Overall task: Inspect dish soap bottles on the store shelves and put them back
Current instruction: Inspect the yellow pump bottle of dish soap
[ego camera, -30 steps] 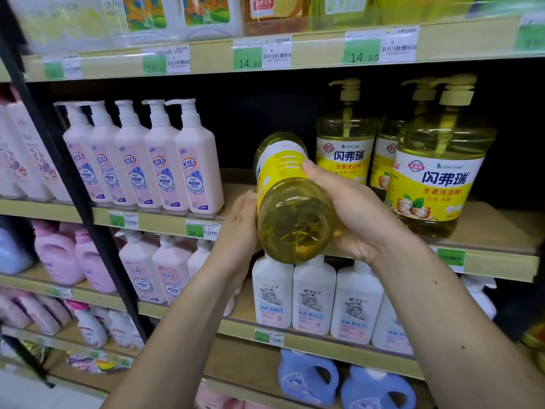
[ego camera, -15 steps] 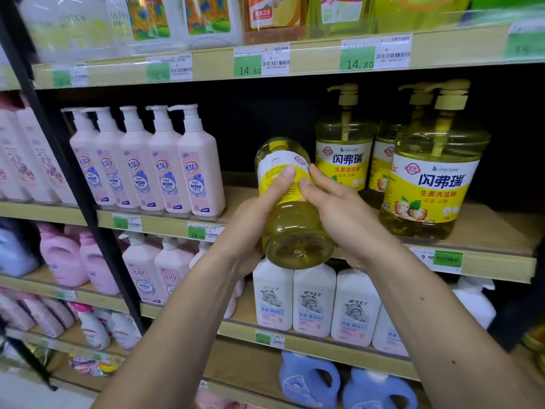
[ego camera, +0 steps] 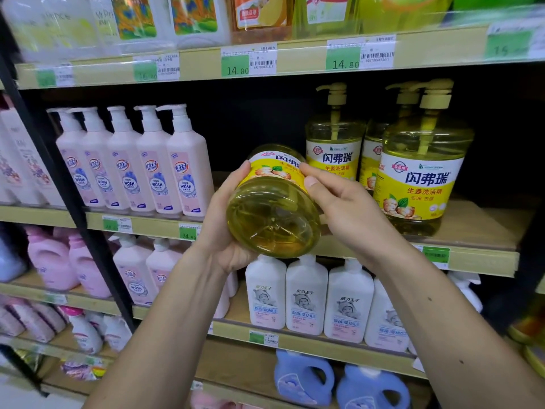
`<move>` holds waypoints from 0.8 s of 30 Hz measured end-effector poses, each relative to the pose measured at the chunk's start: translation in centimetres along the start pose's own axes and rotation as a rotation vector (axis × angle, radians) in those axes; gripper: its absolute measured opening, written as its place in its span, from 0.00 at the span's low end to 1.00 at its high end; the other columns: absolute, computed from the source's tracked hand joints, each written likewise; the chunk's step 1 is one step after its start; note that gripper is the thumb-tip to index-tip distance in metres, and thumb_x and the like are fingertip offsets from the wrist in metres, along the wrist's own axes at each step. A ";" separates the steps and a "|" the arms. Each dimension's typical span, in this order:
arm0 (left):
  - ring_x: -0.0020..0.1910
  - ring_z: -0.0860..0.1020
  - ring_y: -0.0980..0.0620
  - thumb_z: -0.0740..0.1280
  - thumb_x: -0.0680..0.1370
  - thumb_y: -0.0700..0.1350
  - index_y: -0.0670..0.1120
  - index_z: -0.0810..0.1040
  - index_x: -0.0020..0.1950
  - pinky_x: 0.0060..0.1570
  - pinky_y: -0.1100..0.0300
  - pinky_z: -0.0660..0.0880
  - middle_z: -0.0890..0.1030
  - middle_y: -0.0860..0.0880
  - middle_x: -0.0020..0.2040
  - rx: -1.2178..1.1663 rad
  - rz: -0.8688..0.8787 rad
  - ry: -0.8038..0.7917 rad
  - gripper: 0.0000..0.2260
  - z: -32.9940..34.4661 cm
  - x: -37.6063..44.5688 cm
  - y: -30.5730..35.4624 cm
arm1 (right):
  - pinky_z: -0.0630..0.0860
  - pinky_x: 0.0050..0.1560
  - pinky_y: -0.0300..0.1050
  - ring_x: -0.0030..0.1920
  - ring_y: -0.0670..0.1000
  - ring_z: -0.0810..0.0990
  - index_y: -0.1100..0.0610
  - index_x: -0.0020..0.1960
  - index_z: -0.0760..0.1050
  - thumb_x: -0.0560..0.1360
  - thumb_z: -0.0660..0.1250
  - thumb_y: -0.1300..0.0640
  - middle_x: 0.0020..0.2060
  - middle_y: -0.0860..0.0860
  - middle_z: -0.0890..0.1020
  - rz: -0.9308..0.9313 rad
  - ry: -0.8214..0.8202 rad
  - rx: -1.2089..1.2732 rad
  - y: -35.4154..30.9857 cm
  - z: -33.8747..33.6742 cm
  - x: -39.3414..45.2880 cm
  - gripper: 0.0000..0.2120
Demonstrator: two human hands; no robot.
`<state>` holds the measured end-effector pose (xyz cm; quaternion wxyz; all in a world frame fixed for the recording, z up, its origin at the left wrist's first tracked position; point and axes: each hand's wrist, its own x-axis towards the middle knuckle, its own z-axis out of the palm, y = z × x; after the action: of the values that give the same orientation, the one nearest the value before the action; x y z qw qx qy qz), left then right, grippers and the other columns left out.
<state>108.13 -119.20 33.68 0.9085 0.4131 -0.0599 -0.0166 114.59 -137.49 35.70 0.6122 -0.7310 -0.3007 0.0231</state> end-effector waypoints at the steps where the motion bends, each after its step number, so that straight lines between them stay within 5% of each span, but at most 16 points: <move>1: 0.60 0.85 0.40 0.64 0.84 0.65 0.38 0.81 0.72 0.65 0.42 0.80 0.84 0.37 0.62 -0.013 0.007 -0.002 0.32 -0.1 0.0 -0.2 | 0.80 0.69 0.59 0.69 0.50 0.80 0.38 0.76 0.75 0.86 0.62 0.44 0.70 0.44 0.81 0.000 0.007 0.015 -0.1 0.0 -0.1 0.19; 8: 0.63 0.84 0.39 0.64 0.84 0.65 0.38 0.81 0.72 0.66 0.42 0.80 0.83 0.36 0.66 -0.033 0.102 0.013 0.32 -0.7 0.4 -1.3 | 0.82 0.66 0.60 0.65 0.51 0.82 0.49 0.71 0.77 0.78 0.71 0.35 0.66 0.48 0.81 0.120 0.105 0.161 1.3 1.1 -0.3 0.28; 11: 0.66 0.83 0.40 0.64 0.84 0.65 0.40 0.81 0.73 0.67 0.43 0.80 0.82 0.37 0.69 0.012 0.155 0.068 0.32 -0.8 0.3 -2.3 | 0.83 0.64 0.58 0.60 0.50 0.86 0.47 0.63 0.80 0.76 0.71 0.32 0.61 0.48 0.86 0.188 0.107 0.252 2.4 1.6 -0.7 0.24; 16: 0.68 0.82 0.41 0.66 0.82 0.65 0.43 0.82 0.72 0.66 0.43 0.80 0.82 0.38 0.70 0.050 0.175 0.111 0.30 -1.7 -0.3 -3.7 | 0.86 0.56 0.57 0.56 0.49 0.89 0.49 0.67 0.77 0.75 0.70 0.31 0.59 0.49 0.88 0.236 -0.029 0.404 3.3 1.9 -1.7 0.29; 20: 0.66 0.84 0.43 0.74 0.76 0.67 0.45 0.84 0.70 0.63 0.45 0.81 0.84 0.41 0.68 0.098 0.178 0.092 0.31 -2.3 -1.0 -4.8 | 0.81 0.67 0.62 0.62 0.52 0.87 0.49 0.76 0.72 0.75 0.70 0.32 0.63 0.49 0.87 0.283 -0.210 0.528 3.5 1.9 -2.2 0.36; 24: 0.69 0.83 0.43 0.74 0.75 0.69 0.48 0.84 0.71 0.63 0.47 0.81 0.83 0.42 0.71 0.153 0.164 0.117 0.33 -2.5 -1.3 -5.6 | 0.85 0.59 0.55 0.62 0.57 0.87 0.53 0.72 0.76 0.67 0.82 0.36 0.62 0.55 0.87 0.243 -0.304 0.600 4.0 1.8 -2.6 0.40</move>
<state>107.20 -120.94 27.70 0.8747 0.4750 -0.0412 0.0864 113.35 -137.37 30.76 0.7406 -0.5373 -0.2789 0.2917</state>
